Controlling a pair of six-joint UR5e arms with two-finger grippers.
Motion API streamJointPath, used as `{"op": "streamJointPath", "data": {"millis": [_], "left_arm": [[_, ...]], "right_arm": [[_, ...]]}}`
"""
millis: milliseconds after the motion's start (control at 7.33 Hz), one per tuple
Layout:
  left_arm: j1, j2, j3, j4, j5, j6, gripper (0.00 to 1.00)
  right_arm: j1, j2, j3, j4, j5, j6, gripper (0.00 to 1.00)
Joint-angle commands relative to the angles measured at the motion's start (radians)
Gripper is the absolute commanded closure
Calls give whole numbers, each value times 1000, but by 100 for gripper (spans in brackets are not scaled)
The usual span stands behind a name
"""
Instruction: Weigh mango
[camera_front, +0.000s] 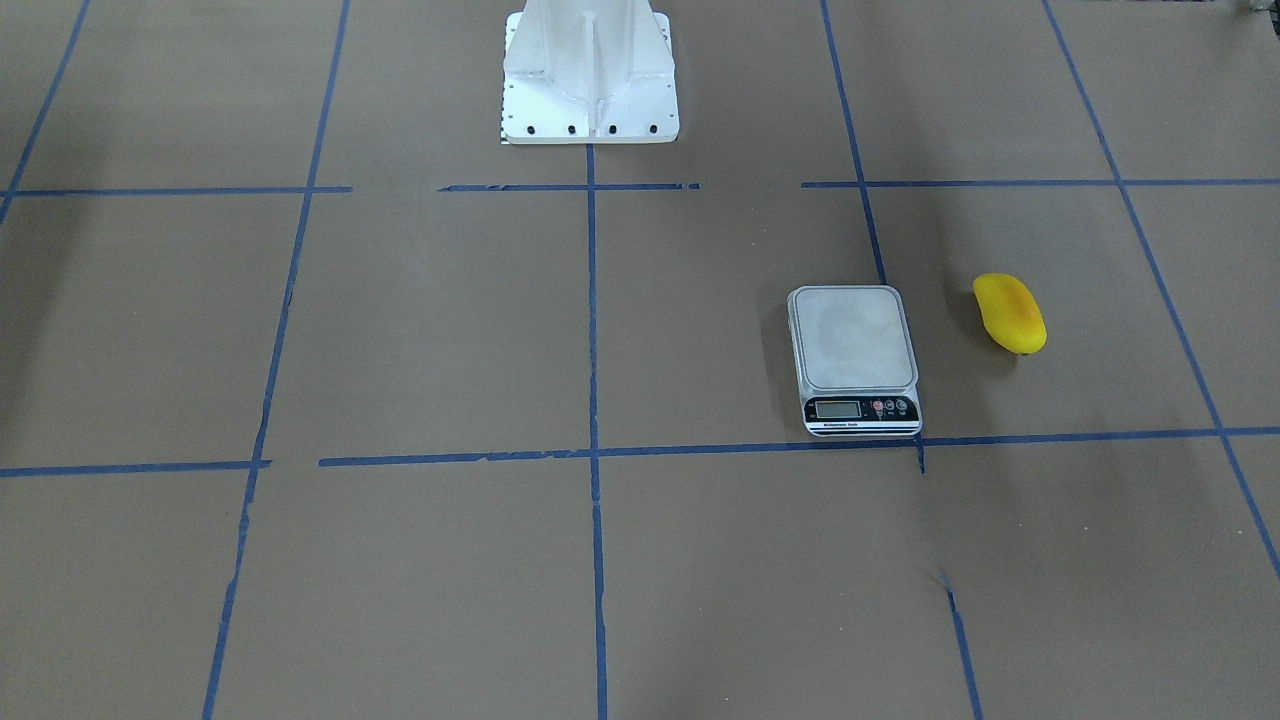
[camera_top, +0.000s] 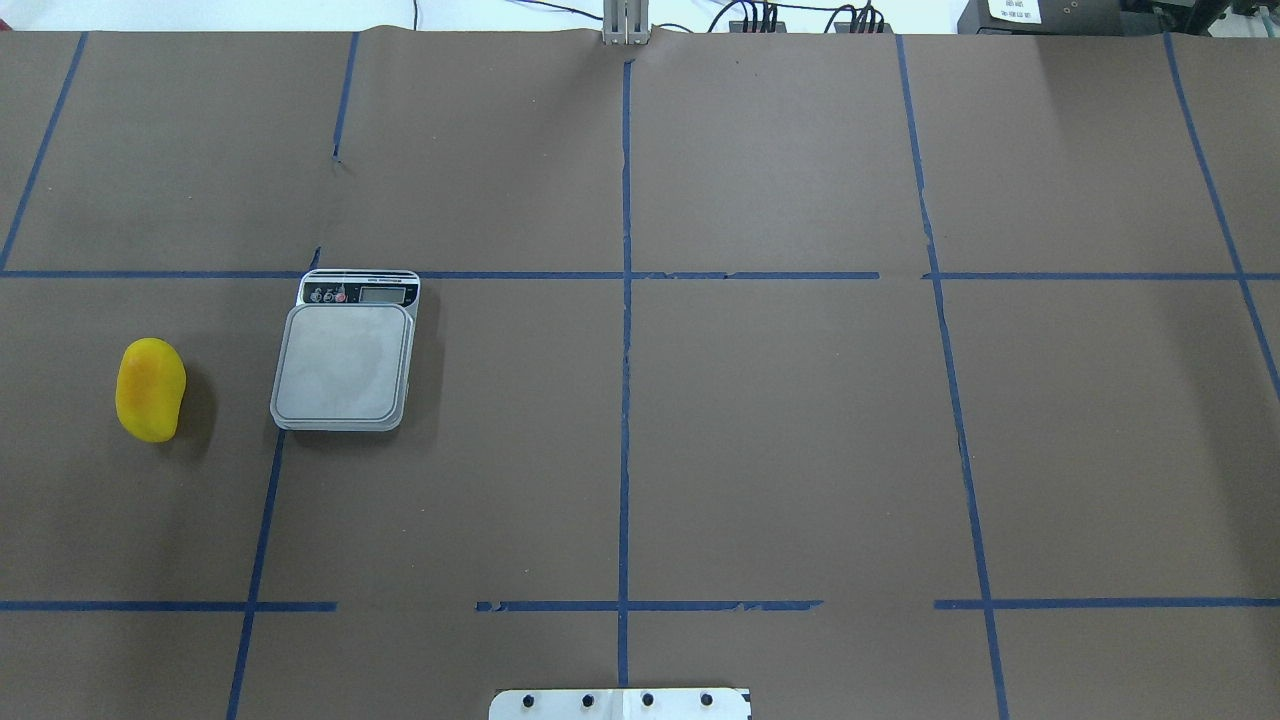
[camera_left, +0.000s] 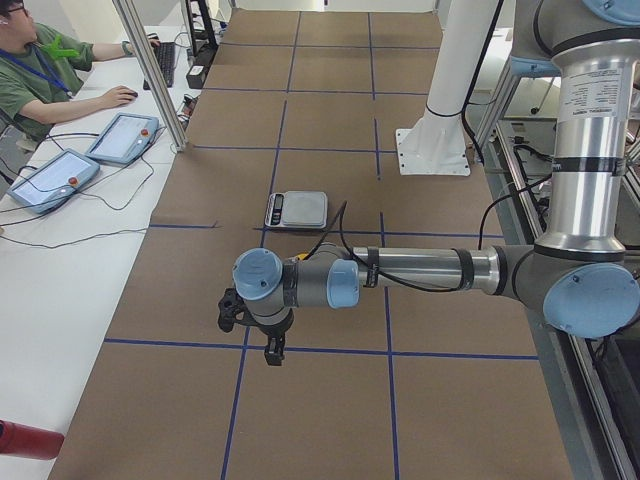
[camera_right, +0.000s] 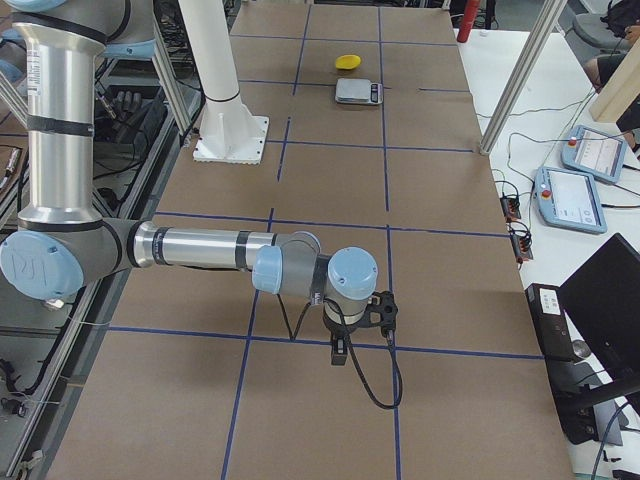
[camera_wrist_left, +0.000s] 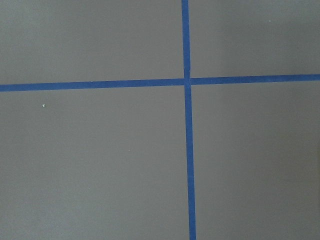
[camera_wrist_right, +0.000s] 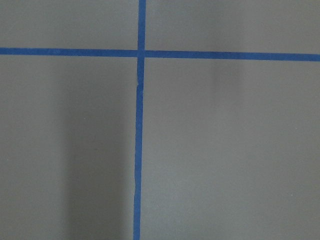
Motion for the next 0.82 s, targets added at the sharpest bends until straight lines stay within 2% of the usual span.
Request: {"op": "streamJointPath", "data": {"millis": [0,273,409,545,682], "left_arm": [[-1,0,-5,0,0,5,0],[0,-22,-7,-3,-3,2,0],[0,-41,-39,-5,-5,-21,0],[21,-39,-112,-19,11,-166,0],[119,-34,-140,-123,40,-343,0]], "right_arm": [[0,0,0,0,0,0,0],[0,0,0,0,0,0,0],[0,0,0,0,0,0,0],[0,0,0,0,0,0,0],[0,0,0,0,0,0,0]]}}
